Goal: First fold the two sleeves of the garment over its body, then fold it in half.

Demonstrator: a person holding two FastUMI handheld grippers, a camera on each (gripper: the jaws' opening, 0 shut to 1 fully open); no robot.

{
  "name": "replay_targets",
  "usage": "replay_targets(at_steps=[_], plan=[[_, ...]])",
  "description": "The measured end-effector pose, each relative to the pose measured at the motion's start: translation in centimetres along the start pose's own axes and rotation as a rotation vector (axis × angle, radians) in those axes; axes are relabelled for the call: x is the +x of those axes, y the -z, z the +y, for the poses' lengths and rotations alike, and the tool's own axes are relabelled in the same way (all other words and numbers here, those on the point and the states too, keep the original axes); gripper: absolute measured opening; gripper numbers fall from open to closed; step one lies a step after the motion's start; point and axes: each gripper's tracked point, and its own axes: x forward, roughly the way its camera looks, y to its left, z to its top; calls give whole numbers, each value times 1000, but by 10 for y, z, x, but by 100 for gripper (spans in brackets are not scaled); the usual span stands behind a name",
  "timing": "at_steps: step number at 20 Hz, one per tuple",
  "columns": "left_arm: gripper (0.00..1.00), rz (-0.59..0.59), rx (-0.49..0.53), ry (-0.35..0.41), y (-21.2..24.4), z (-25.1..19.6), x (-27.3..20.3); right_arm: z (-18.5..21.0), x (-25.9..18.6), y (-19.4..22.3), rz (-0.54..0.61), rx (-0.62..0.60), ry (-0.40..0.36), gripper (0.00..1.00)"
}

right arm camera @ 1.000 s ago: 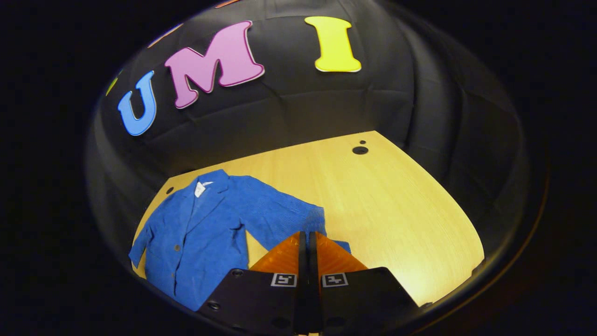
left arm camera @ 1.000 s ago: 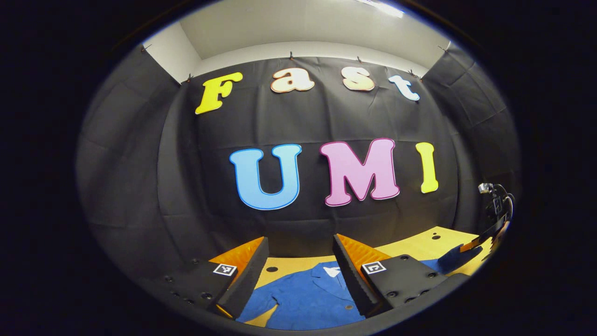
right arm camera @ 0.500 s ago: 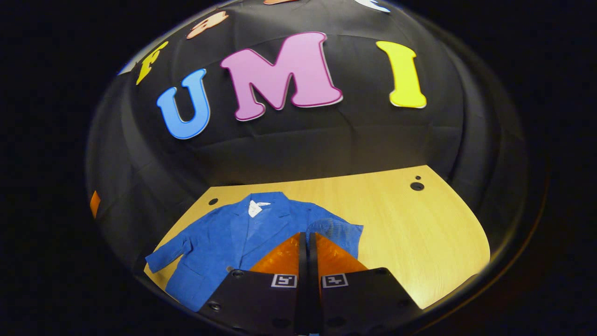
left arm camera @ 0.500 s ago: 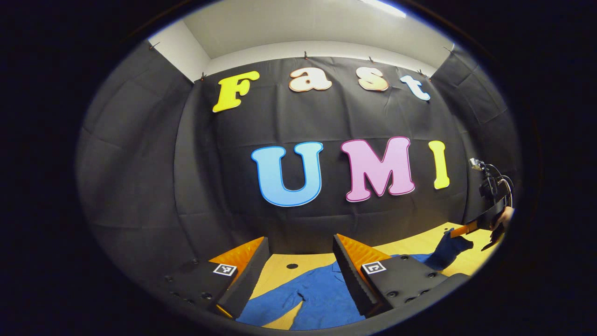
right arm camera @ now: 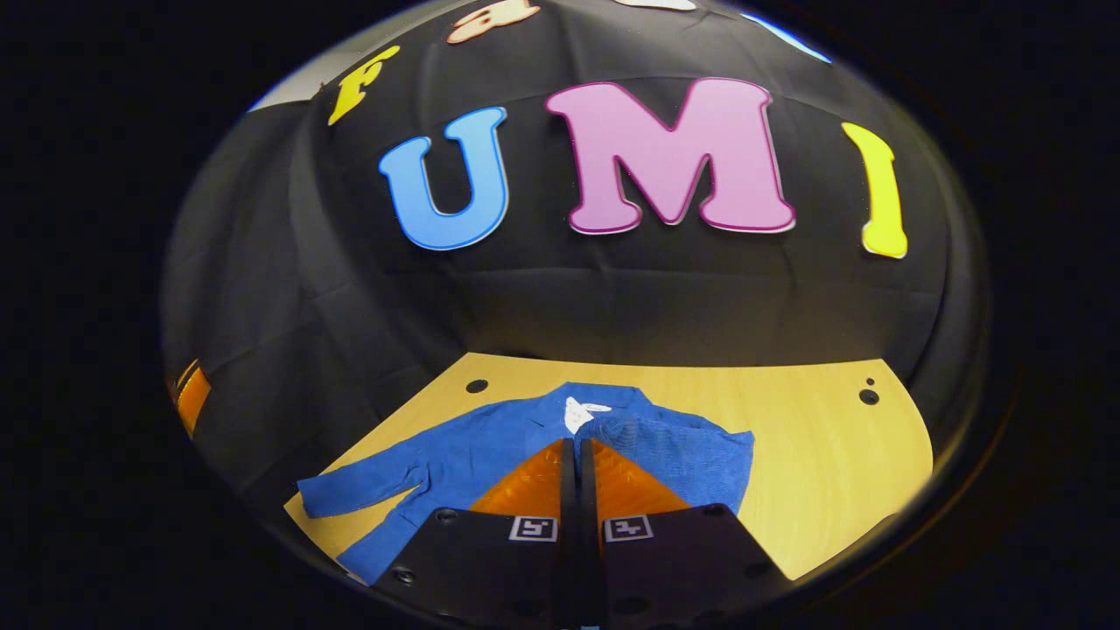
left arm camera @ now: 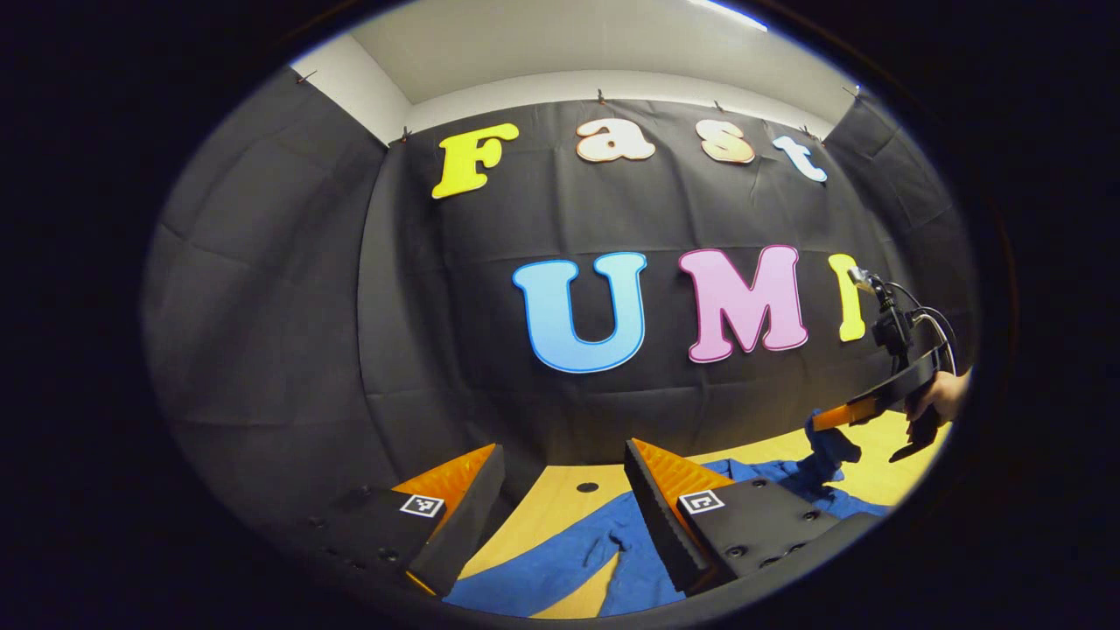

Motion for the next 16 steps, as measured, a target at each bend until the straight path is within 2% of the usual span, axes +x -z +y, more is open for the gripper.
replay_targets(at_steps=[8, 16], plan=[[80, 26, -2, -11, 23, 53, 5, 97, 57, 7, 14, -72, -53, 5], [80, 87, -3, -28, 57, 93, 1, 145, 119, 63, 142, -128, -43, 5]])
